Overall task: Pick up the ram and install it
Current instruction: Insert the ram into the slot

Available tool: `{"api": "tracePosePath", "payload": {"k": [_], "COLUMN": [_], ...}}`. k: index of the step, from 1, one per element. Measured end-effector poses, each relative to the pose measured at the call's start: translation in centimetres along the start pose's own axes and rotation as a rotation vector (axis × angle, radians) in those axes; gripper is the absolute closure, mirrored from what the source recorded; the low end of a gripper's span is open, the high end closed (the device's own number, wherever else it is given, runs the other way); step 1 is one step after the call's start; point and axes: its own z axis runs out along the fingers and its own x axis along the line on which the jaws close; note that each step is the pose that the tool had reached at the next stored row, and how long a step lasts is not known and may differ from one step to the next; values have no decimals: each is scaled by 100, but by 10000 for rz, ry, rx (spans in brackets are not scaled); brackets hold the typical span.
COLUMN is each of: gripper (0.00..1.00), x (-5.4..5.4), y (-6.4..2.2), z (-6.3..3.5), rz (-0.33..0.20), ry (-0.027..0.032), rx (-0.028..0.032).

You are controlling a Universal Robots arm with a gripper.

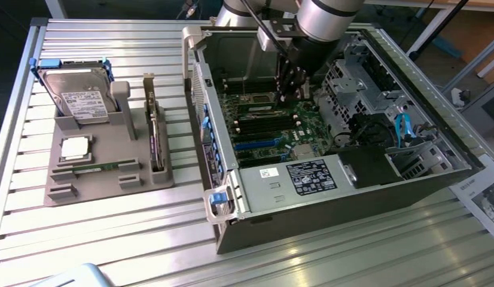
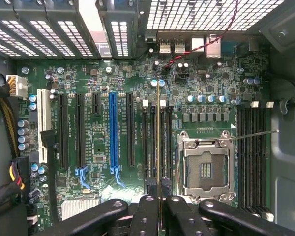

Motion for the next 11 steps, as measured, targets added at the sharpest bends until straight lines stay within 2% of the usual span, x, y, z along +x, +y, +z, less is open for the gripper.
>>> {"api": "tracePosePath", "payload": {"k": [11], "gripper": [88], "x": [-3], "y": [-118], "z": [-2], "rz": [0], "ry": [0], "rx": [0]}}
